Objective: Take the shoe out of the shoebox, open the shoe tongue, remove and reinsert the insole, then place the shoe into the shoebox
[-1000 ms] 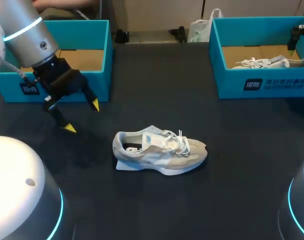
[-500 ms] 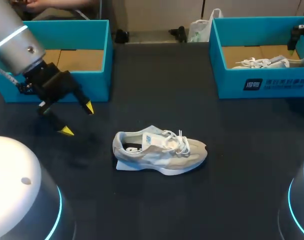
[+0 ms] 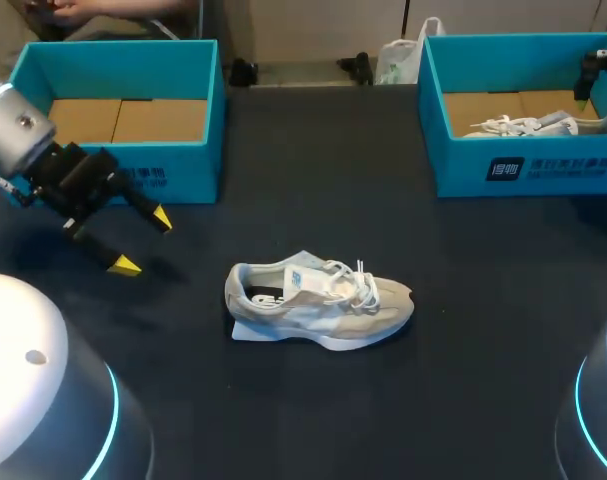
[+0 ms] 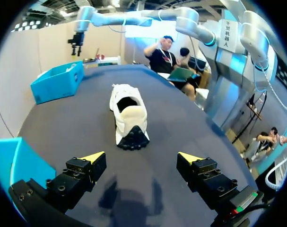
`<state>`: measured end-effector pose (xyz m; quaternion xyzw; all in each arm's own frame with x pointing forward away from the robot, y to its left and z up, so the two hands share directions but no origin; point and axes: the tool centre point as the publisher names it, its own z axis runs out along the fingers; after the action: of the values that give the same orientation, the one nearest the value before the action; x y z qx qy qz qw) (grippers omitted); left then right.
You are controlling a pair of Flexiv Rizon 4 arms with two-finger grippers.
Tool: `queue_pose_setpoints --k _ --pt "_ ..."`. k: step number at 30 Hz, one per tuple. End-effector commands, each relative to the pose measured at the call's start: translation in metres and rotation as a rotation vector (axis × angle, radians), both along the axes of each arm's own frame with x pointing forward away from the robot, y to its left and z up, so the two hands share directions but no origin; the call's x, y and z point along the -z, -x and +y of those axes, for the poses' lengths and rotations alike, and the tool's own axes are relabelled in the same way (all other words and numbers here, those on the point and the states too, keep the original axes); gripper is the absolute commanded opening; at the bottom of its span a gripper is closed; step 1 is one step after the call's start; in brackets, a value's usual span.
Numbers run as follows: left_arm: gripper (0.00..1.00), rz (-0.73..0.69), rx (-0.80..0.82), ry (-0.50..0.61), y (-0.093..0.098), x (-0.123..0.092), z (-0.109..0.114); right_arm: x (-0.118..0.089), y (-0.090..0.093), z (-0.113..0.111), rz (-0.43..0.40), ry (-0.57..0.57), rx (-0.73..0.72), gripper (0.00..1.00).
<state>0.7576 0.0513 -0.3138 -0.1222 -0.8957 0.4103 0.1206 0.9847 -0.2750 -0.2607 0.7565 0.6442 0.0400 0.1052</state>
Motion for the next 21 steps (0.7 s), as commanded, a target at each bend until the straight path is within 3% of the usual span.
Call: queue_pose_setpoints --k 1,21 --pt "1.00 0.022 -0.042 0.095 0.009 0.011 0.008 0.000 0.000 0.000 0.000 0.000 0.000 1.00" --pt "1.00 0.074 -0.278 0.215 0.014 0.044 0.036 0.000 0.000 0.000 0.000 0.000 0.000 1.00"
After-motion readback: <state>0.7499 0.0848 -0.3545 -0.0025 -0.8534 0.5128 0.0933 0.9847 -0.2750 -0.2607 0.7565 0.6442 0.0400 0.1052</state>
